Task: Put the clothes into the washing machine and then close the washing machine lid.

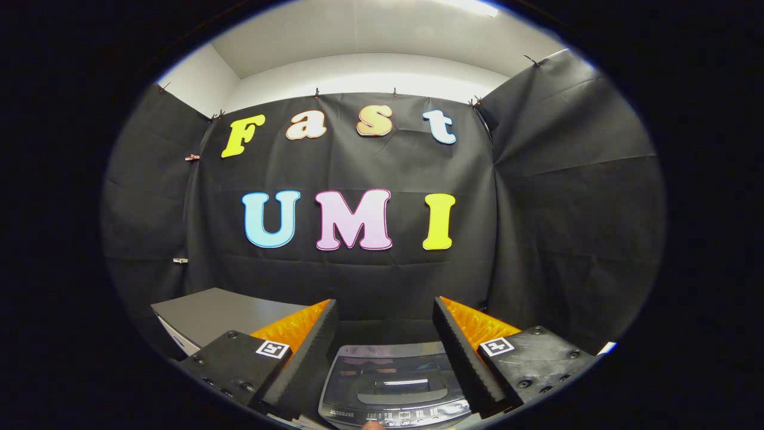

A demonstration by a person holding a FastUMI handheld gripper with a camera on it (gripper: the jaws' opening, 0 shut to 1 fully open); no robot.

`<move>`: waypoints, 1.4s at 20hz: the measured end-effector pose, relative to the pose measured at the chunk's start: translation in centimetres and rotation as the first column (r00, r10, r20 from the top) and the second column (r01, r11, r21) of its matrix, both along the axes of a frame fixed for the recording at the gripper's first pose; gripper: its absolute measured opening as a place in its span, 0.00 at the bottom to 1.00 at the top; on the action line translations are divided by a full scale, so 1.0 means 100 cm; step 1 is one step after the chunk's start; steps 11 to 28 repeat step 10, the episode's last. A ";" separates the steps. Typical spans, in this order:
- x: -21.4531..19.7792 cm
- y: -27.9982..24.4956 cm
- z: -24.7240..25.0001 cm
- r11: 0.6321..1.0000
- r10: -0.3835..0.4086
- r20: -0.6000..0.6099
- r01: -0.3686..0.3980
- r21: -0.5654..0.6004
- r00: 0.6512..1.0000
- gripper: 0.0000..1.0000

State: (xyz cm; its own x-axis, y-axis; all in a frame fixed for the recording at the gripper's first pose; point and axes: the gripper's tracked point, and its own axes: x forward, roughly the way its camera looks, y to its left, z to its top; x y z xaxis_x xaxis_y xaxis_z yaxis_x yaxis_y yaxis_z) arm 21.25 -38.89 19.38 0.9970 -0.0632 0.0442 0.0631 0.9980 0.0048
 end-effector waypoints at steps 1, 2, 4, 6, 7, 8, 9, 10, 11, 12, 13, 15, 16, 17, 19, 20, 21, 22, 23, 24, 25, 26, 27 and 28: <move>-0.001 -0.001 0.000 1.000 -0.002 0.002 0.002 0.001 1.000 1.00; -0.001 -0.001 0.000 1.000 -0.004 0.000 0.004 0.003 1.000 1.00; 0.000 -0.001 0.000 1.000 -0.008 -0.001 0.008 0.002 1.000 1.00; 0.000 -0.001 0.000 1.000 -0.010 0.004 0.010 0.001 1.000 1.00; 0.000 -0.001 0.000 1.000 -0.010 0.005 0.010 0.001 1.000 1.00; 0.000 0.000 -0.001 1.000 -0.009 0.003 0.009 0.002 1.000 1.00; 0.000 0.000 -0.001 1.000 -0.010 0.002 0.010 -0.001 1.000 1.00; 0.000 0.000 -0.002 1.000 -0.011 -0.004 0.011 -0.003 1.000 1.00; 0.000 0.000 -0.002 1.000 -0.011 -0.004 0.011 -0.003 1.000 1.00; 0.000 0.000 -0.002 1.000 -0.011 -0.004 0.011 -0.003 1.000 1.00; 0.000 0.000 -0.002 1.000 -0.011 -0.004 0.011 -0.003 1.000 1.00; 0.000 0.000 -0.002 1.000 -0.011 -0.004 0.011 -0.003 1.000 1.00; 0.000 0.000 -0.002 1.000 -0.011 -0.004 0.011 -0.003 1.000 1.00; 0.000 0.000 -0.002 1.000 -0.011 -0.004 0.011 -0.003 1.000 1.00; 0.000 0.000 -0.002 1.000 -0.011 -0.004 0.011 -0.003 1.000 1.00; 0.000 0.000 -0.002 1.000 -0.011 -0.004 0.011 -0.003 1.000 1.00; 0.000 0.000 -0.002 1.000 -0.011 -0.004 0.011 -0.003 1.000 1.00; 0.000 0.000 -0.002 1.000 -0.011 -0.004 0.011 -0.003 1.000 1.00; 0.000 0.000 -0.002 1.000 -0.011 -0.004 0.011 -0.003 1.000 1.00; 0.000 0.000 -0.002 1.000 -0.011 -0.004 0.011 -0.003 1.000 1.00; 0.000 0.000 -0.002 1.000 -0.011 -0.004 0.011 -0.003 1.000 1.00; 0.000 0.000 -0.002 1.000 -0.011 -0.004 0.011 -0.003 1.000 1.00; 0.000 0.000 -0.002 1.000 -0.011 -0.004 0.011 -0.003 1.000 1.00; 0.000 0.000 -0.002 1.000 -0.011 -0.004 0.011 -0.003 1.000 1.00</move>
